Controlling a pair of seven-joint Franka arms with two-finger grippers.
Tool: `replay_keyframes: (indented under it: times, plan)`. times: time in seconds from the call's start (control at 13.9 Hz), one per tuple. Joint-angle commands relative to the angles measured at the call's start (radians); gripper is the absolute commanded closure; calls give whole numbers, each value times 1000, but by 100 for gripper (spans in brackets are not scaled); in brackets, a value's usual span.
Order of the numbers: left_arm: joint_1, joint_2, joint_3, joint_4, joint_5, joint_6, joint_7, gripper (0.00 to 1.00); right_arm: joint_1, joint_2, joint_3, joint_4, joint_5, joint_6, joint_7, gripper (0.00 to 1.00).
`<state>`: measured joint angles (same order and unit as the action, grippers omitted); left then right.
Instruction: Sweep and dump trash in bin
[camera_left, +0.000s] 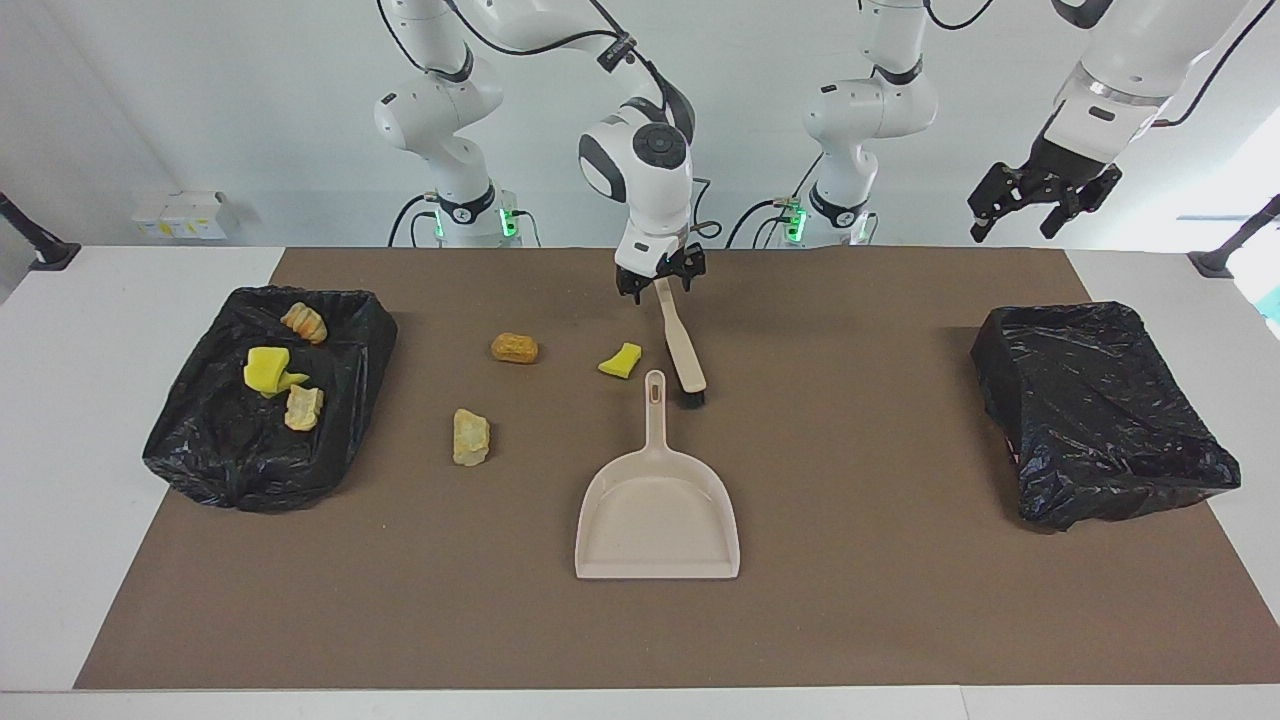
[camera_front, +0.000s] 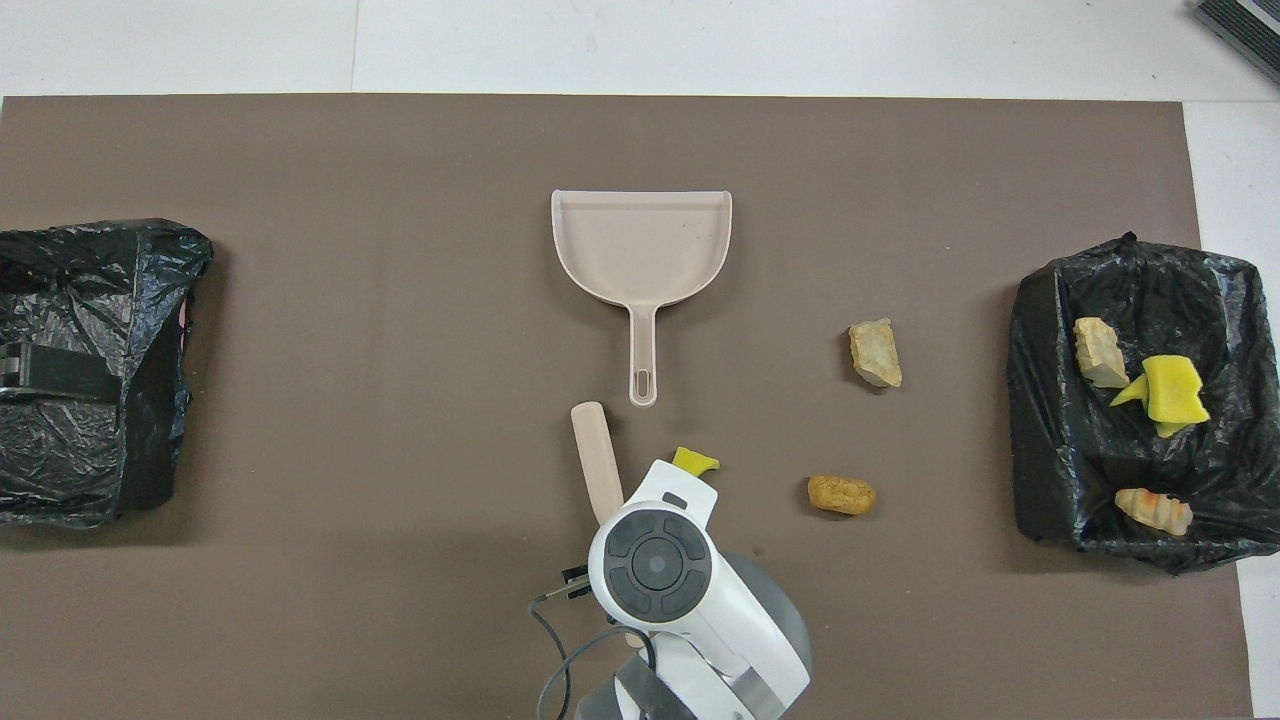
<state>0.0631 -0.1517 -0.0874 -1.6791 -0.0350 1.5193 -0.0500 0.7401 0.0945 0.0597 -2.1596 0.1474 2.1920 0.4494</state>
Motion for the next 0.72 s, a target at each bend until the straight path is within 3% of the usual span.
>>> replay_keyframes:
  times: [0.0,0.22,0.5,0.65]
  plan:
    - [11,4,-8,15,15,-19,-1,0,-1,-1,-1,-23,20,26,-18,20]
    - [11,4,-8,15,15,-19,-1,0,12,1,-1,-23,20,28,-25,35]
    - [11,1,-8,13,15,-37,-2,0,30,2,-1,-23,20,26,-23,46]
    - [6,7,-8,19,17,-18,-2,0,31,2,0,-23,21,25,-40,58]
